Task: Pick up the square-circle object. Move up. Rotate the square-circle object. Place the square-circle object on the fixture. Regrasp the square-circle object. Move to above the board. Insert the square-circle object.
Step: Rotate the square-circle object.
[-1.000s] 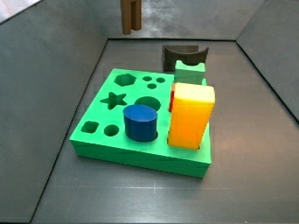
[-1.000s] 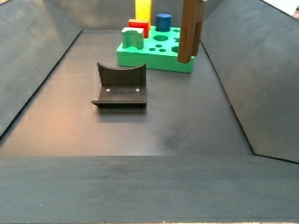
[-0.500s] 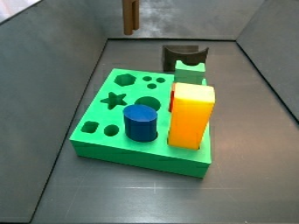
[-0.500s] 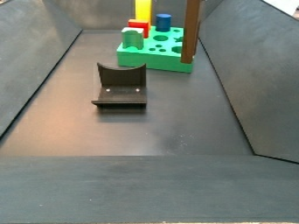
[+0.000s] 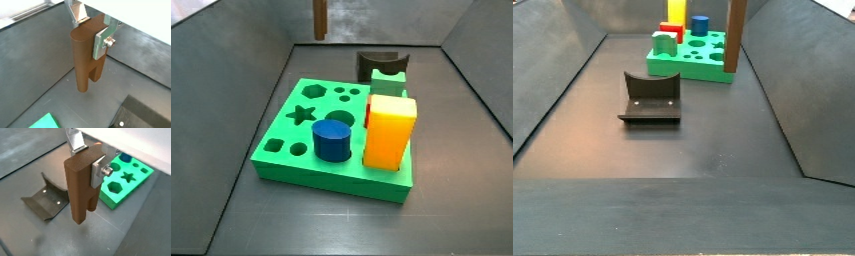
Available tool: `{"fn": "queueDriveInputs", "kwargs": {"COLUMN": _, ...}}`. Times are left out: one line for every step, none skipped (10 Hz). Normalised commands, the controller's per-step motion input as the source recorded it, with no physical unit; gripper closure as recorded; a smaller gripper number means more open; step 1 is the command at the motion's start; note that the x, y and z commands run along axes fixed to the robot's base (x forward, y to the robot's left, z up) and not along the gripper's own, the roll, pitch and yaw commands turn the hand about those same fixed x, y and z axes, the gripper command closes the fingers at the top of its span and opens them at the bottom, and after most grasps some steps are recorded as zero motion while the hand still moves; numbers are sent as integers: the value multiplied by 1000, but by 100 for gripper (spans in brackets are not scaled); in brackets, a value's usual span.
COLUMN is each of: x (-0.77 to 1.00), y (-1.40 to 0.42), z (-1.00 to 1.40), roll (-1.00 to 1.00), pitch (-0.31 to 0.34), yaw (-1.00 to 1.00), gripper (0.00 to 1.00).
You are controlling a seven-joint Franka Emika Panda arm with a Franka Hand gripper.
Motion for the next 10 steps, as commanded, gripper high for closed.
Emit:
{"fn": "queueDriveInputs", "kwargs": {"x": 0, "y": -1, "z": 0, "roll": -67, "pitch": -47, "yaw": 353, "gripper": 100}}
{"fn": "queueDriveInputs", "kwargs": {"x": 0, "y": -1, "z": 0, "roll": -67, "pitch": -47, "yaw": 227, "gripper": 100}}
{"fn": "queueDriveInputs", "kwargs": {"x": 0, "y": 0, "z": -1000, "roll": -267, "pitch": -47, "yaw": 128, "gripper": 100}}
{"fn": "queueDriveInputs", "kwargs": {"x": 9, "y": 2, "z": -1000, "roll": -260, "pitch": -60, "yaw": 86, "gripper": 100}}
{"fn": "queueDriveInputs", "kwargs": {"x": 14, "y": 9, "z": -1000, "roll": -226, "pitch": -54, "yaw": 53, "gripper": 100}}
{"fn": "queueDriveInputs", "kwargs": {"x": 17, "y": 10, "z": -1000, "roll": -195, "pitch": -50, "yaw": 24, "gripper": 100}}
{"fn": "queueDriveInputs", "kwargs": {"x": 17, "y": 16, "z": -1000, "roll": -164, "pitch": -54, "yaw": 3, "gripper": 100}}
{"fn": "queueDriveInputs", "kwargs": {"x": 16, "y": 19, "z": -1000, "roll": -154, "pitch": -61, "yaw": -2, "gripper": 100}}
{"fn": "queueDriveInputs", "kwargs": {"x": 15, "y": 24, "z": -912, "roll": -144, "pitch": -64, "yaw": -5, "gripper": 100}}
{"fn": "queueDriveInputs", "kwargs": {"x": 14, "y": 24, "z": -786, "roll": -139, "pitch": -68, "yaw": -7, "gripper": 100}}
